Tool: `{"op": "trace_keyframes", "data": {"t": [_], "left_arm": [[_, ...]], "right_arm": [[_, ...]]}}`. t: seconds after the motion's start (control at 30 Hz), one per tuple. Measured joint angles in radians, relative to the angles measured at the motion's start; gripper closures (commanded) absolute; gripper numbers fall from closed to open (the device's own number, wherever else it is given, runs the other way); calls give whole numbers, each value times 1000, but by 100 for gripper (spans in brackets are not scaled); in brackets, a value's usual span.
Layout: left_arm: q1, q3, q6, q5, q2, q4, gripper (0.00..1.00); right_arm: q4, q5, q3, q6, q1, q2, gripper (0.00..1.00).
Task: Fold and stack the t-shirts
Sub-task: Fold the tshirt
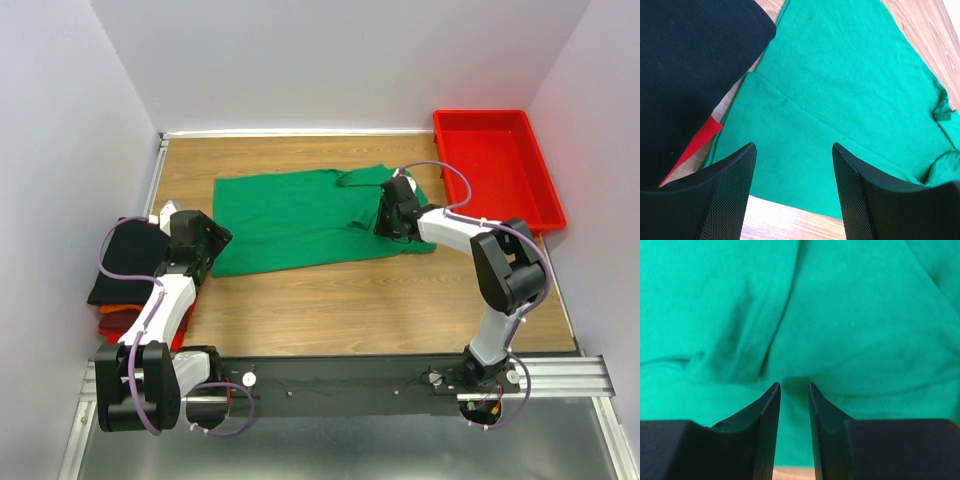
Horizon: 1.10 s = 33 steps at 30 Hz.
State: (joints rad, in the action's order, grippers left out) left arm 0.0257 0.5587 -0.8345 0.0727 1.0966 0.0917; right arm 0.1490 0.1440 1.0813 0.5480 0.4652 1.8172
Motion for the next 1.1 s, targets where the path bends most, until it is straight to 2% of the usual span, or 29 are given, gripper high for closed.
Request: {"op": "trace_keyframes", "data": {"t": [0.67,1.1], "left_arm": [[-2,0,0,-6,5,-1,30],[-2,0,0,-7,13,-1,31]], "right_arm": [[-13,-3,245,-17,3,203,62],[-18,-5,411,-2,3,294,48]]}}
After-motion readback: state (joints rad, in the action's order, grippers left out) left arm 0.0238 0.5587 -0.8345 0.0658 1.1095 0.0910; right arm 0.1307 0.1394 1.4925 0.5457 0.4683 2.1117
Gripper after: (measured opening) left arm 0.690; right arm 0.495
